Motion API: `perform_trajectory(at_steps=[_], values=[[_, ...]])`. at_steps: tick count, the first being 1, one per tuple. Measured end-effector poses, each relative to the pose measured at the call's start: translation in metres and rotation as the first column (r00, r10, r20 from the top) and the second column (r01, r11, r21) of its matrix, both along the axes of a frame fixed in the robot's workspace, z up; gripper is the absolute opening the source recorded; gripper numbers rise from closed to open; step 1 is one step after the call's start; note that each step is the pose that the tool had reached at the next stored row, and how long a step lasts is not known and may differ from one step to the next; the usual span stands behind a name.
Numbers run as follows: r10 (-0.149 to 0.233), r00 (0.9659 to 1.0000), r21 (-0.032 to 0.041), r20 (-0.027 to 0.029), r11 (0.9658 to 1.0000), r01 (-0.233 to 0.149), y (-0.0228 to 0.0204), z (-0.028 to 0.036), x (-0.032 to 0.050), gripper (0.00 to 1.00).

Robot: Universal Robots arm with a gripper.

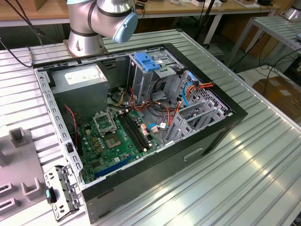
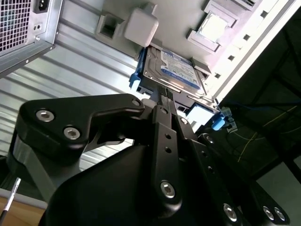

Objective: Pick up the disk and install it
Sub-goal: 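Reach for the disk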

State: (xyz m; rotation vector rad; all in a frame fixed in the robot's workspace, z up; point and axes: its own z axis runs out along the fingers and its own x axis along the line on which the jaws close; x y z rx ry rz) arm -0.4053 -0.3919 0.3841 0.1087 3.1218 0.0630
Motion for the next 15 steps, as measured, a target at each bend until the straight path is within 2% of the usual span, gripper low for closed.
perform_trajectory(at_steps=[3, 7, 10, 12, 15], values=[[0.001, 1.0000, 0.0001, -0.0028, 1.0000, -0.001, 0.0012, -0.0015, -0.0097, 0.11], [0.001, 1.0000, 0.0011, -0.0094, 1.0000, -0.001, 0.0036, -0.0031, -0.0175, 0.11], [0.001, 0.9998, 0.0019, -0.0193, 1.0000, -0.001, 0.0067, -0.0052, -0.0279, 0.11], [0.001, 0.9997, 0.0022, -0.0224, 1.0000, -0.001, 0.0077, -0.0060, -0.0314, 0.11], [0.001, 0.9995, 0.0029, -0.0306, 1.0000, -0.001, 0.0099, -0.0079, -0.0397, 0.11]])
